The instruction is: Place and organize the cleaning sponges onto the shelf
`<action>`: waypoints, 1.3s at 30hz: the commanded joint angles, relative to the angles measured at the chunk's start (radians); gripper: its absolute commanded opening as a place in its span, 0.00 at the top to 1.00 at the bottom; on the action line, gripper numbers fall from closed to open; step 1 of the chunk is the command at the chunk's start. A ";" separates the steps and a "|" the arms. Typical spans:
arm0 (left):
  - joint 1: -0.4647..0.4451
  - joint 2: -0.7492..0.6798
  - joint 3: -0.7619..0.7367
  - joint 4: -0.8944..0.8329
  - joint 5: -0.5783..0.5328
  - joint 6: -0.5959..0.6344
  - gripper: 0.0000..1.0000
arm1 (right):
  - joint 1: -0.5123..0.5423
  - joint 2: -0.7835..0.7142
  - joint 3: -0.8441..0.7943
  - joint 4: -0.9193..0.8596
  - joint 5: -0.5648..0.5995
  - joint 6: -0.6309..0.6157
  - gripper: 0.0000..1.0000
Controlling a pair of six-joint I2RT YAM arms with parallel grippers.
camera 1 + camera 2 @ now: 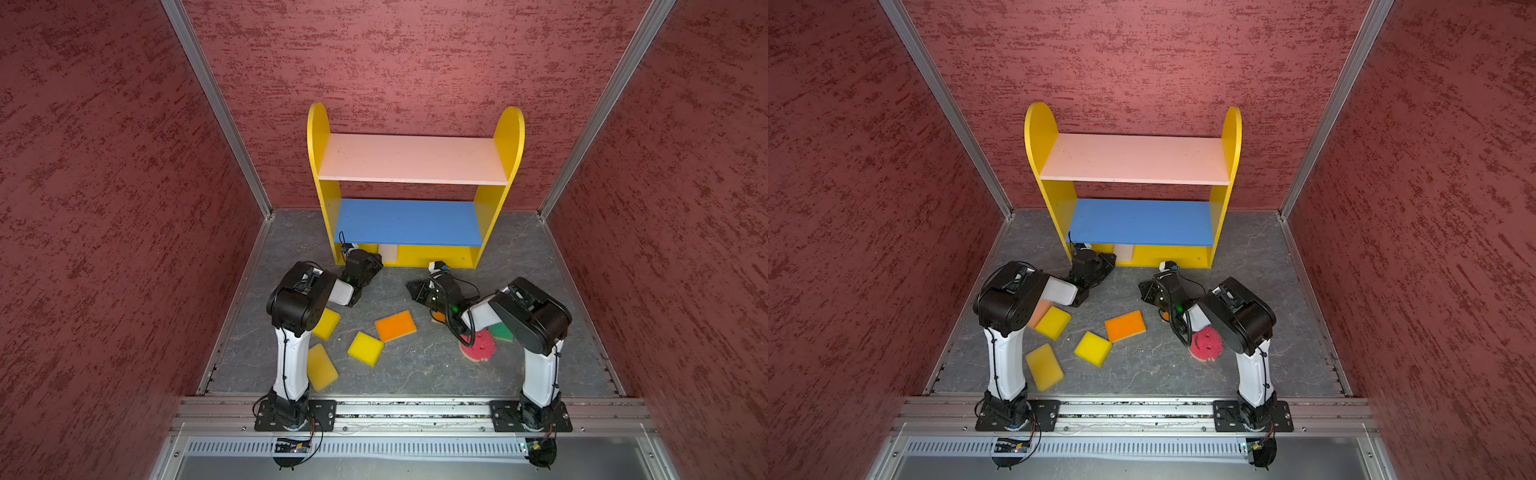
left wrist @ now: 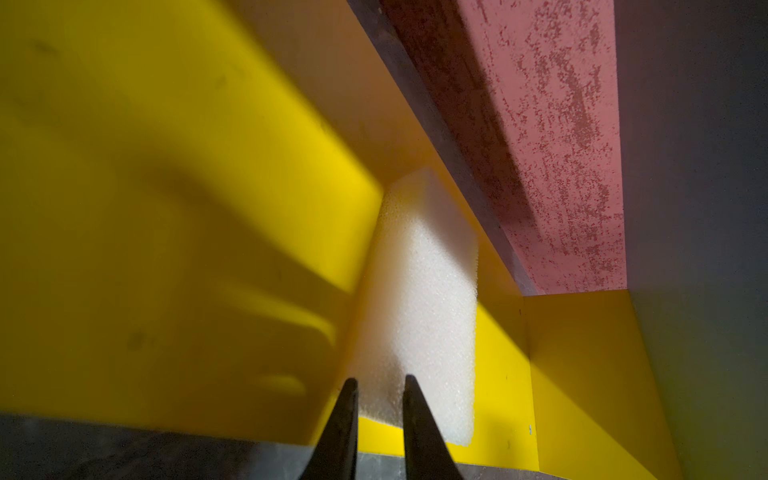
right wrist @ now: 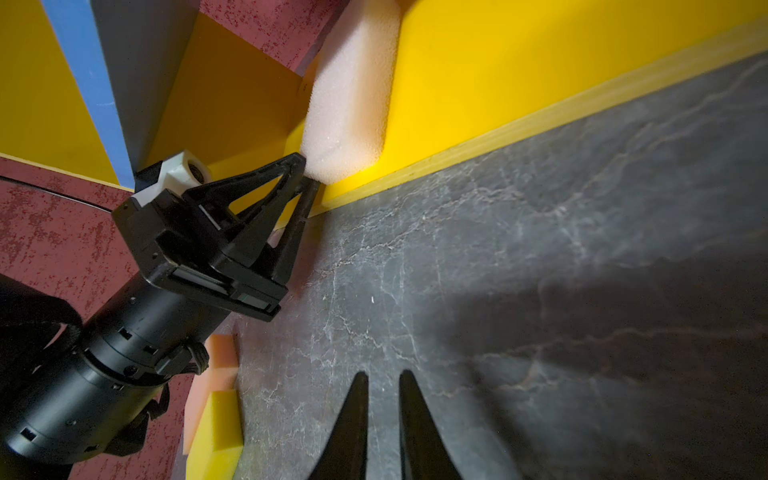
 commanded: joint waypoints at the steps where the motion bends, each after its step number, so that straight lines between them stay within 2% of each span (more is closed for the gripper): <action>1: -0.016 -0.043 0.011 0.018 -0.022 0.026 0.77 | -0.006 -0.006 -0.024 0.025 -0.004 0.013 0.82; 5: -0.022 -0.061 -0.001 0.021 -0.028 0.020 0.71 | -0.006 -0.015 -0.037 0.032 -0.001 0.017 0.82; 17: -0.021 -0.117 -0.046 0.003 -0.043 0.015 0.68 | -0.006 -0.028 -0.042 0.042 0.001 0.018 0.81; 23: -0.020 -0.236 -0.119 -0.010 -0.041 0.008 0.67 | -0.005 -0.042 -0.040 0.033 -0.005 0.014 0.81; 32: -0.051 -0.536 -0.223 -0.289 -0.023 0.068 0.63 | 0.039 -0.195 -0.070 -0.113 0.027 -0.077 0.80; 35: -0.053 -0.663 -0.260 -0.425 -0.062 0.092 0.61 | 0.070 -0.293 -0.088 -0.245 0.069 -0.142 0.78; 39: -0.066 -0.805 -0.278 -0.608 -0.092 0.135 0.56 | 0.137 -0.437 -0.083 -0.512 0.166 -0.250 0.73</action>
